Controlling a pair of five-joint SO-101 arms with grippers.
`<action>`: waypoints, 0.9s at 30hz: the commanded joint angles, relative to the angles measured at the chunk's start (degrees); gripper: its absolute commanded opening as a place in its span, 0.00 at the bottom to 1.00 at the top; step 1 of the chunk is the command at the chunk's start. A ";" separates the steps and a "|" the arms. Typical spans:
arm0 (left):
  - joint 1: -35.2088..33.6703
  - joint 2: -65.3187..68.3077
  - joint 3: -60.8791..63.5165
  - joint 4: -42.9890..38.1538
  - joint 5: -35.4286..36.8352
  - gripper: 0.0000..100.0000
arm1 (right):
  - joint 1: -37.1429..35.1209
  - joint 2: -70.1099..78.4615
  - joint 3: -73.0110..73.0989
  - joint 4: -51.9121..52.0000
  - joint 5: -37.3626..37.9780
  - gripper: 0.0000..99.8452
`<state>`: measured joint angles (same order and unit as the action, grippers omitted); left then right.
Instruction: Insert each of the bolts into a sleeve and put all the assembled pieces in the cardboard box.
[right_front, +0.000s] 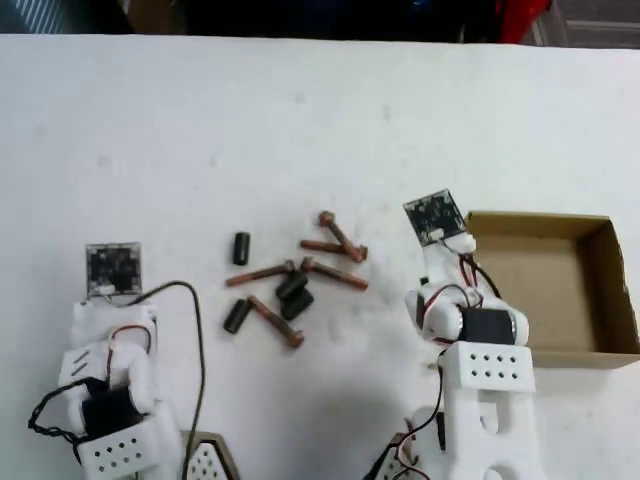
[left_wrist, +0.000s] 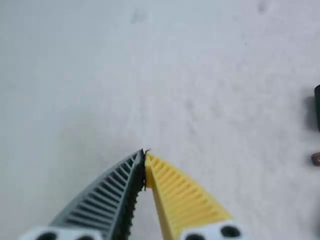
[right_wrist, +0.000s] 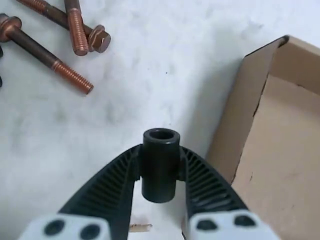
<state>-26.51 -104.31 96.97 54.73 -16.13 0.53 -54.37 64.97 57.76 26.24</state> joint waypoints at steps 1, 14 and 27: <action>-0.66 -0.40 -1.67 -3.25 -8.70 0.02 | 0.31 -1.27 0.53 -2.24 0.18 0.02; 4.88 -0.13 -9.49 -2.73 -13.89 0.02 | 0.22 -0.92 4.40 -6.73 0.18 0.02; 18.68 36.53 -29.71 4.22 -20.48 0.02 | -0.04 -1.27 5.45 -6.90 0.18 0.02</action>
<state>-13.76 -82.07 78.07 55.43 -32.57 0.44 -54.37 71.03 51.96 26.24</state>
